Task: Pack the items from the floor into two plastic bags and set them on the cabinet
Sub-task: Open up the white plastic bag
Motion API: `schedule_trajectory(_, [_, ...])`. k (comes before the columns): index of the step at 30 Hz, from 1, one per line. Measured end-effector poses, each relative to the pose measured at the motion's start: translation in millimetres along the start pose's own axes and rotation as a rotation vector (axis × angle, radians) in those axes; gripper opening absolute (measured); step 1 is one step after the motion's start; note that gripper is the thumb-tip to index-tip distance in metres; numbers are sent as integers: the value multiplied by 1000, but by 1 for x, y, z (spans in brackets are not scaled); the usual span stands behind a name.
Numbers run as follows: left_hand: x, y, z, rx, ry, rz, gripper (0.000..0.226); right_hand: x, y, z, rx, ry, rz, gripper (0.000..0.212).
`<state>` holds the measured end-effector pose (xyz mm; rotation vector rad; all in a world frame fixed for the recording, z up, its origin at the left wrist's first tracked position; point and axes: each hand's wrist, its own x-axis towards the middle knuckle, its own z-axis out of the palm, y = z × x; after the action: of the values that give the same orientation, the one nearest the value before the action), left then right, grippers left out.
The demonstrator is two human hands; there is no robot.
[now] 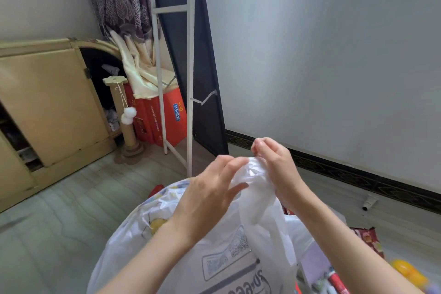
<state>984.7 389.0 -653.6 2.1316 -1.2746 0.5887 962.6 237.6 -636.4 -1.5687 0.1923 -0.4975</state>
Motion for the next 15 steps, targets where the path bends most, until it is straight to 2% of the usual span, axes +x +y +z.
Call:
schedule_trajectory(2, [1, -3, 1, -44, 48, -11, 22, -2, 1, 0, -92, 107, -40, 34])
schedule_trajectory(4, [0, -8, 0, -57, 81, -116, 25, -6, 4, 3, -280, 168, -160, 26])
schedule_trajectory(7, [2, -20, -1, 39, 160, -387, 18, -17, 5, 8, -491, 263, -509, 11])
schedule_trajectory(10, [4, -34, -8, -4, 233, -644, 19, -28, 6, 14, -620, 219, -746, 15])
schedule_trajectory(12, [5, -38, -14, -67, 235, -685, 21, -33, 10, 18, -728, 155, -755, 27])
schedule_trajectory(15, [8, -35, -23, -245, 207, -652, 23, -31, 19, 19, -995, 102, -639, 55])
